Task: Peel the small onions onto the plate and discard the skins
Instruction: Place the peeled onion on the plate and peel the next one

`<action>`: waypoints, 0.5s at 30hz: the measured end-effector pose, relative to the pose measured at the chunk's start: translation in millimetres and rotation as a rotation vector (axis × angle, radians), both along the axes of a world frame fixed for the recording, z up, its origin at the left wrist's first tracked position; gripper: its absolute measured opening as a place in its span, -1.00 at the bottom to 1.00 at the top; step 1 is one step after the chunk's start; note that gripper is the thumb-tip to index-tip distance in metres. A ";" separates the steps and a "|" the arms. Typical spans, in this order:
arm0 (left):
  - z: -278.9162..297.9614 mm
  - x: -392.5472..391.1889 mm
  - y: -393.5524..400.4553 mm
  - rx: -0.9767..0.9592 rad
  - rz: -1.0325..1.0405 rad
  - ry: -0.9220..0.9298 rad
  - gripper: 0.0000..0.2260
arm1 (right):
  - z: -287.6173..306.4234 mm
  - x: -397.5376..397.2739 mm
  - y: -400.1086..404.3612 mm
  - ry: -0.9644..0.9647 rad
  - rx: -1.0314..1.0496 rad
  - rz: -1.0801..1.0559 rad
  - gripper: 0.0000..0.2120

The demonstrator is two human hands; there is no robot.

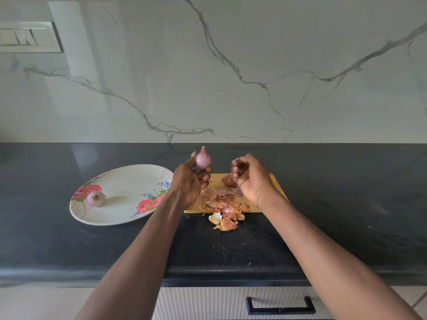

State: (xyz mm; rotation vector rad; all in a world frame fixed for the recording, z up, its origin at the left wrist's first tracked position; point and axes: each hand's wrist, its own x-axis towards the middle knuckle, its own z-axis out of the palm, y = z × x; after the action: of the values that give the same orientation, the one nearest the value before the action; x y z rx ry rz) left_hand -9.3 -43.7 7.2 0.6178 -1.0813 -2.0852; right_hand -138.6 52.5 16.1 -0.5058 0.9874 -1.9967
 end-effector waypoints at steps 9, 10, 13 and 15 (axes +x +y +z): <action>-3.3 -0.1 0.0 -0.047 0.010 -0.096 -0.57 | -7.2 0.3 3.6 0.787 0.283 -0.117 -0.88; -3.6 0.5 -1.3 -0.050 0.018 -0.092 -0.57 | -8.9 1.1 2.1 0.891 0.314 -0.150 -0.86; -3.1 0.8 -1.2 -0.081 0.018 -0.101 -0.57 | -8.9 5.3 5.1 1.037 0.303 -0.224 -0.89; -3.3 -1.2 0.8 -0.124 0.007 -0.140 -0.56 | -9.5 4.9 5.5 1.024 0.252 -0.217 -0.87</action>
State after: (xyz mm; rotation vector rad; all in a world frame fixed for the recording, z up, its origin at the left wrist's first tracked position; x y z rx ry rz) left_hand -10.5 -42.9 3.9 0.7132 -1.2749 -1.9756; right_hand -133.7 58.0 6.6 -1.3841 1.9328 -1.7075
